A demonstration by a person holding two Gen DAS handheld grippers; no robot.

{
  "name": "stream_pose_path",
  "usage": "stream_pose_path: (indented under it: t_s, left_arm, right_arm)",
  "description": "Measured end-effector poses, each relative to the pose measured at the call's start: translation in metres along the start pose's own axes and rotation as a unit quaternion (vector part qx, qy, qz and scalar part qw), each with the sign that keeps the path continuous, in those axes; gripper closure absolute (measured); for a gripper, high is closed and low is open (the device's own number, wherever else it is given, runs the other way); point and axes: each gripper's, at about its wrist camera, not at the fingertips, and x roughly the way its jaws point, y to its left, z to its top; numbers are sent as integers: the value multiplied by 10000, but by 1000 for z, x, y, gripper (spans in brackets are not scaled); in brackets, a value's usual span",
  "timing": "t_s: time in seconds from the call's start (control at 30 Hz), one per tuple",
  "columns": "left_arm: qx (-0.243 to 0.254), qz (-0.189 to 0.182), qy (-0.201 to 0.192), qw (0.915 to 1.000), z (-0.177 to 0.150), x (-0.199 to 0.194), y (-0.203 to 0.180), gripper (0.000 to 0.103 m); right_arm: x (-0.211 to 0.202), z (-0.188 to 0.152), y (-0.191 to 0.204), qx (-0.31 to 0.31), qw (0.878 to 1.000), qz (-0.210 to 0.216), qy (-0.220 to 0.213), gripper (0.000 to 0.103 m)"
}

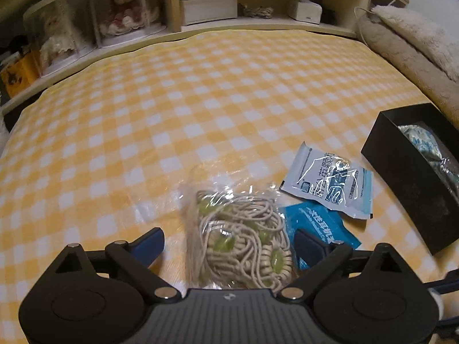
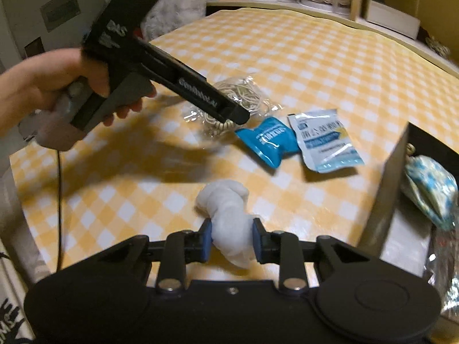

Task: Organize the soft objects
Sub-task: 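Grasp the clear cord bag with the left tool while the right tool grasps the white cloth, then carry the cord bag and white cloth over the black box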

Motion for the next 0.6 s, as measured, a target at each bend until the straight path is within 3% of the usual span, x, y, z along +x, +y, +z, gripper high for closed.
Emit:
stream_pose_path:
  t_s: [0.17, 0.37, 0.53, 0.6]
  left_arm:
    - [-213, -165, 169, 9995, 4, 15, -6, 7]
    - [-783, 170, 325, 9963, 4, 24, -6, 9]
    - [-944, 337, 260, 9946, 3, 21, -8, 36]
    - [-982, 406, 238, 9941, 2, 20, -9, 41]
  right_arm:
    - [-4, 4, -5, 240, 9997, 10, -62, 74]
    - [-2, 6, -10, 414, 9990, -168, -59, 74]
    - [-3, 7, -7, 498, 9983, -263, -146, 74]
    - [-3, 7, -7, 558, 9978, -316, -191, 74]
